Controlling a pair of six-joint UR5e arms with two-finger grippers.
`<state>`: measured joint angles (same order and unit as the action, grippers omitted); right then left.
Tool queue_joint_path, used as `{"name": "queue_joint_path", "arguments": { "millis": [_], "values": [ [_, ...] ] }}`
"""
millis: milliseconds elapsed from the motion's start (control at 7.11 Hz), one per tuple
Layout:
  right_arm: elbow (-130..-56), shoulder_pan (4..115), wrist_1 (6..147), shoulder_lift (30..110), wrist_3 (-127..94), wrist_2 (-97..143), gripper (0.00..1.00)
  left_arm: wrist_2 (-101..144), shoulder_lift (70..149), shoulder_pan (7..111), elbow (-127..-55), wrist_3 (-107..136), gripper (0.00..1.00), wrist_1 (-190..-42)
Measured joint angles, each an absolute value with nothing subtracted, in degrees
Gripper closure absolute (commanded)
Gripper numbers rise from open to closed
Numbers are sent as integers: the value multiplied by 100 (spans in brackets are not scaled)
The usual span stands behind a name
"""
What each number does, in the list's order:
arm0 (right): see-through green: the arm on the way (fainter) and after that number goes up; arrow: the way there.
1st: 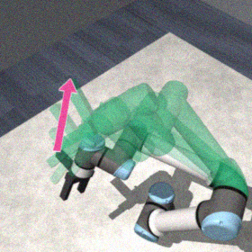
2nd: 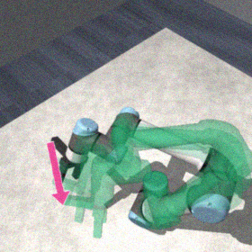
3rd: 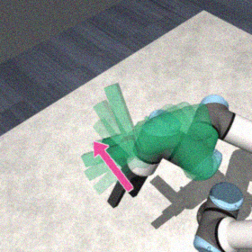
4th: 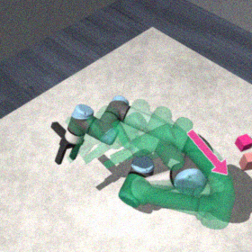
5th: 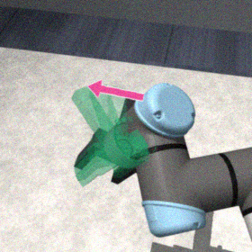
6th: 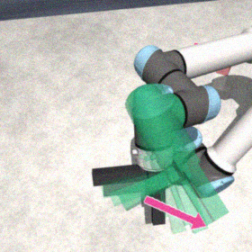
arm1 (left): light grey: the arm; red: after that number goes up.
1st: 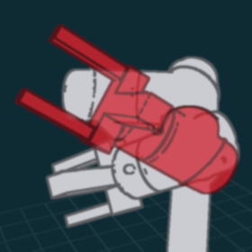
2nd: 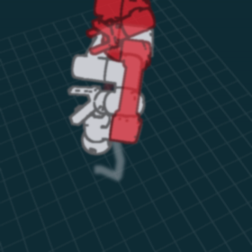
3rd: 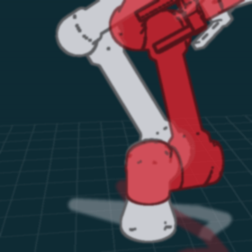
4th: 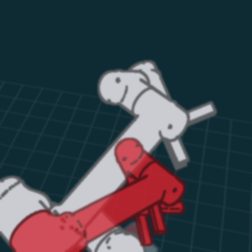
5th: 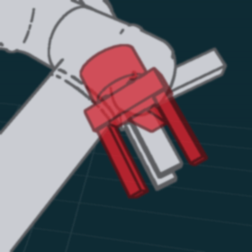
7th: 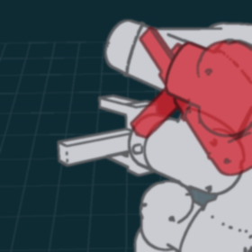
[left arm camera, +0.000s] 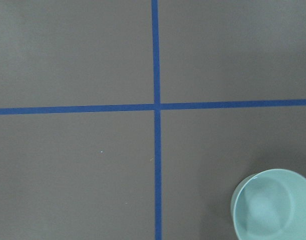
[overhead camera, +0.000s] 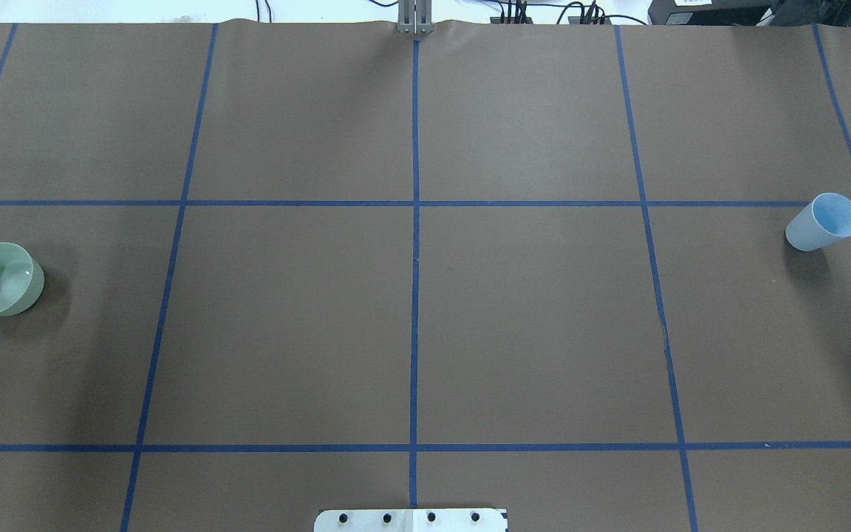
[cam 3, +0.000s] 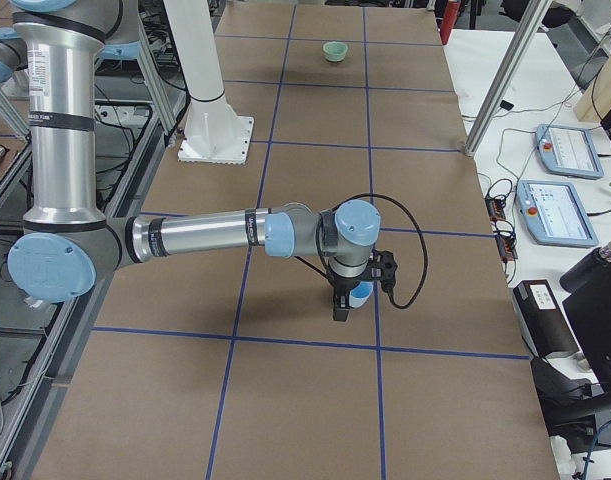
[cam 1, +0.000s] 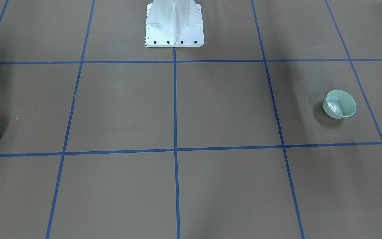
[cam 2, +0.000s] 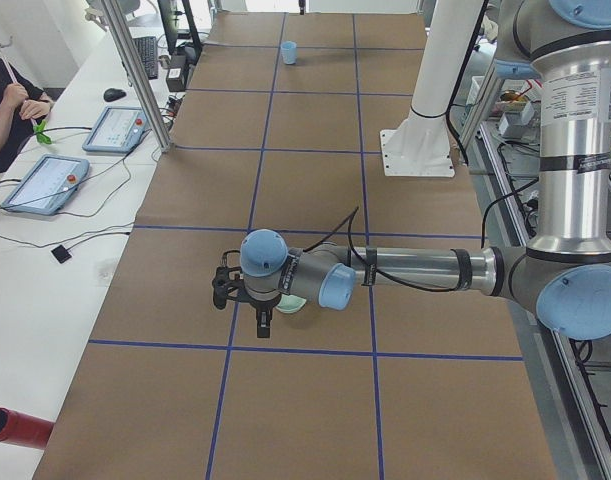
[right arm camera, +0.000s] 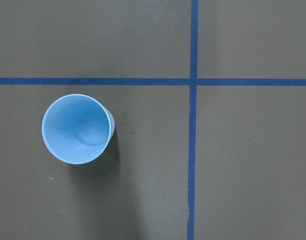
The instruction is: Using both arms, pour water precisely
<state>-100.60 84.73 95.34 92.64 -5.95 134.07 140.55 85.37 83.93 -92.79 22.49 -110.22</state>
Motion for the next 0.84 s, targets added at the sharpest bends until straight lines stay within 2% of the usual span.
{"name": "queue_joint_path", "arguments": {
  "millis": [422, 843],
  "values": [
    [-10003, 8473, 9528, 9227, -596, 13410, 0, 13891, 8503, 7652, -8781, 3615, 0, -12453],
    [-9928, 8473, 9527, 9141, -589, 13404, 0, 13602, 8499, 6819, -8627, 4203, 0, -12898]
  ]
}}
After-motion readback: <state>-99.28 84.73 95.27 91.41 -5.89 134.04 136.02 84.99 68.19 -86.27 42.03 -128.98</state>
